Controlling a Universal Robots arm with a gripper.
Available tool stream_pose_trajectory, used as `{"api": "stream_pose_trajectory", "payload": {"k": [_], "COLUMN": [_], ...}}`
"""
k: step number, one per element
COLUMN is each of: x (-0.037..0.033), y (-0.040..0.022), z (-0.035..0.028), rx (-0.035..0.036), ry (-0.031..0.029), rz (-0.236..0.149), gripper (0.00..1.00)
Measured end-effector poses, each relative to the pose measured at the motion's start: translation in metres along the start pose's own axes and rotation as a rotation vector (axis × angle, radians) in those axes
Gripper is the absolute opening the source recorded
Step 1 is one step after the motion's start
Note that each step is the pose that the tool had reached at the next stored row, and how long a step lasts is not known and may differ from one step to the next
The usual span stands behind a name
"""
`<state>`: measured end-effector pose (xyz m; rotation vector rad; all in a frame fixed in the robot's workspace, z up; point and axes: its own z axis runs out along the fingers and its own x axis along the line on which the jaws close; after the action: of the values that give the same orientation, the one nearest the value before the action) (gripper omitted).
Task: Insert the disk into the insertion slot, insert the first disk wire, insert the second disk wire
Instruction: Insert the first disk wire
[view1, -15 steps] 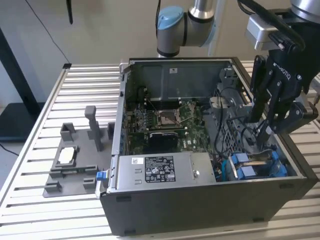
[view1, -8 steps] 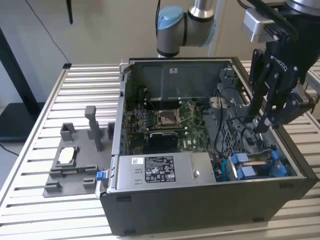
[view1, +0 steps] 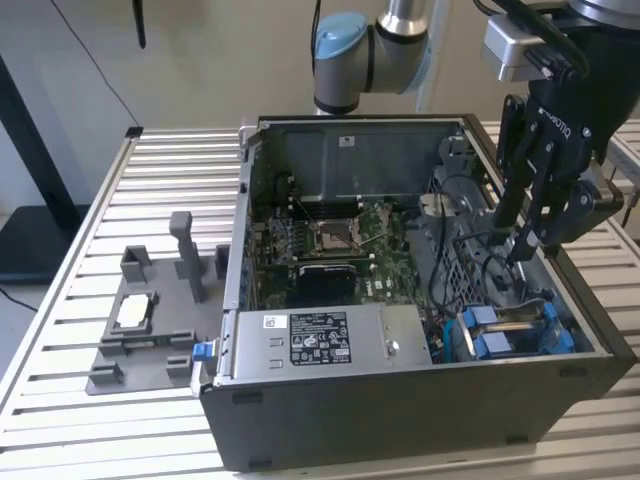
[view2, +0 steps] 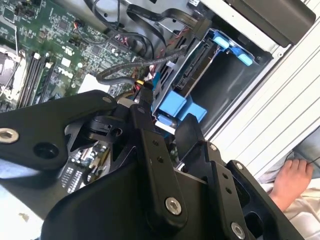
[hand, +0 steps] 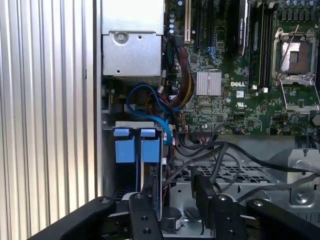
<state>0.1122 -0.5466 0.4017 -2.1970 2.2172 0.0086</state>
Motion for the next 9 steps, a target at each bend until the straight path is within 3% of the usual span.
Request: {"api": "stream_pose_trajectory", "payload": {"k": [9], "x": [-0.0003], "y": [0.0], "z": [0.0001], "rx": [-0.0005], "ry": [0.0], "rz": [0.0], "gripper": [0.47]}}
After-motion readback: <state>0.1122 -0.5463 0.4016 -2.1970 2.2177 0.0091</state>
